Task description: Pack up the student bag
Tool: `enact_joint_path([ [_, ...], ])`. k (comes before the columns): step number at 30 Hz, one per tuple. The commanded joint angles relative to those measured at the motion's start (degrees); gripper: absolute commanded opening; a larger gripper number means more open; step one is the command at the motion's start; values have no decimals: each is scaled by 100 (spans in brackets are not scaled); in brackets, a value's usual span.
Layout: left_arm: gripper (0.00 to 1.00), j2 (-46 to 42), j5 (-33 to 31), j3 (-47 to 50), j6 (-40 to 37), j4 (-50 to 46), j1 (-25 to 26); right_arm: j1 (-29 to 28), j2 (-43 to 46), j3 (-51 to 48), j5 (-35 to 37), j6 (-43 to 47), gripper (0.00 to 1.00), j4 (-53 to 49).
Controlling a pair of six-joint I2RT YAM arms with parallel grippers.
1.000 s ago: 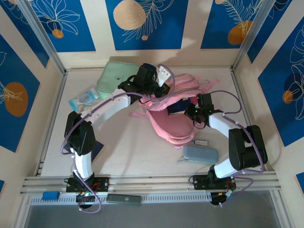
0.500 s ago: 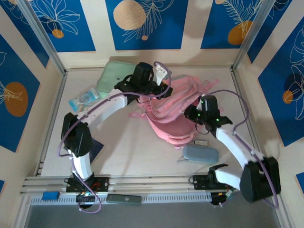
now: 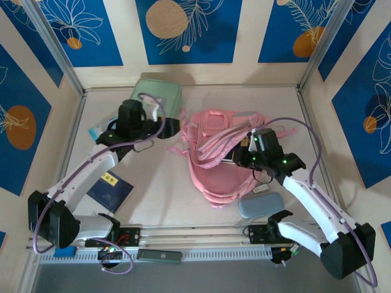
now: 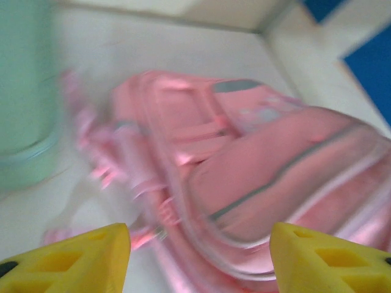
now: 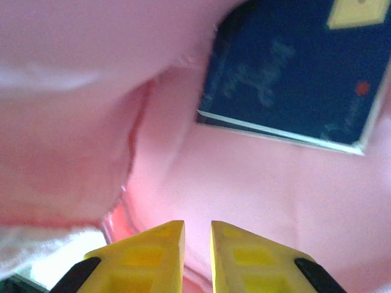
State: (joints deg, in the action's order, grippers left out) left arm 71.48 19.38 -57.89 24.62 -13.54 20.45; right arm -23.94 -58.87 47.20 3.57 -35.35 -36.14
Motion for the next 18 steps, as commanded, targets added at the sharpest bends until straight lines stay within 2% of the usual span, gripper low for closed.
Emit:
enact_joint_path([
  [1, 62, -363, -237, 458, 415, -382, -251, 332, -133, -44, -300, -19, 18, -12],
  [3, 63, -369, -232, 539, 436, -374, -278, 733, -179, -223, -923, -72, 20, 474],
  [7, 64, -180, -354, 488, 514, -346, -282, 1218, -958, 94, -1462, -89, 18, 862],
  [10, 65, -88, -437, 477, 630, -185, -311, 1203, -1600, 611, -1328, 34, 16, 579],
  [12, 66, -30, -485, 408, 611, -237, -330, 1171, -1715, 701, -1187, 25, 16, 272],
  [18, 69, -126, -849, 578, 641, -329, -403, 1039, -1057, 121, -758, -113, 24, -491],
])
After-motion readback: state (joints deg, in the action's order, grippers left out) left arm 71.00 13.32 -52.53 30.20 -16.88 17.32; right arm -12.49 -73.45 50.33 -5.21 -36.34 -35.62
